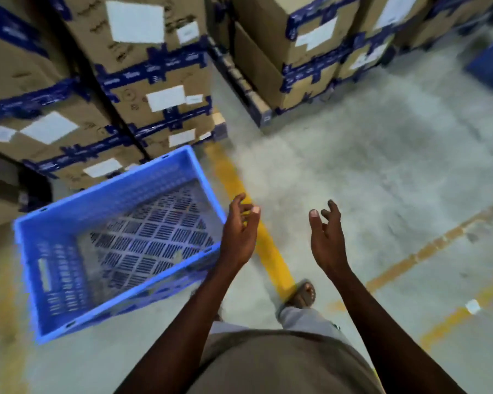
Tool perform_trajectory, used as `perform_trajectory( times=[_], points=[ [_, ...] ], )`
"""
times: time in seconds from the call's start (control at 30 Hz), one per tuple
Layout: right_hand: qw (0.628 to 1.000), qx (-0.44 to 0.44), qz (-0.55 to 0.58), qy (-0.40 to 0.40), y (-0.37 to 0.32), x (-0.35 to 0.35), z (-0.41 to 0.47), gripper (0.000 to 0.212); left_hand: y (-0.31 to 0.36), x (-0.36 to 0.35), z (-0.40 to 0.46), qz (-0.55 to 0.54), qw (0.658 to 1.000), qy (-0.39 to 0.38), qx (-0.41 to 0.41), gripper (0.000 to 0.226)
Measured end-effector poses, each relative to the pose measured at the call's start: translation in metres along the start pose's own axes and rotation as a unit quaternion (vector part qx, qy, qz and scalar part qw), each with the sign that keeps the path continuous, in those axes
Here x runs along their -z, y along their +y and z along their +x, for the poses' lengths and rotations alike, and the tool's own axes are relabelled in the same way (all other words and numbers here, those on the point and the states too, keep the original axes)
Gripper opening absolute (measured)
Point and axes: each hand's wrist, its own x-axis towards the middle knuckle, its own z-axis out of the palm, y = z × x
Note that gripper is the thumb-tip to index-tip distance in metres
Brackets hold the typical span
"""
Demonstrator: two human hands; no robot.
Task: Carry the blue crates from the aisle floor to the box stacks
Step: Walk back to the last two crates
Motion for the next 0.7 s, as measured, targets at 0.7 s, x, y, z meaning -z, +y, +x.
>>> perform_trajectory(
  times=[0.7],
  points=[
    [0.902, -0.146, 0.211, 0.348, 0.158, 0.492, 0.221, 0.064, 0.151, -0.604, 0.088, 0.091, 0.931, -0.353, -0.009, 0.018]
  ],
)
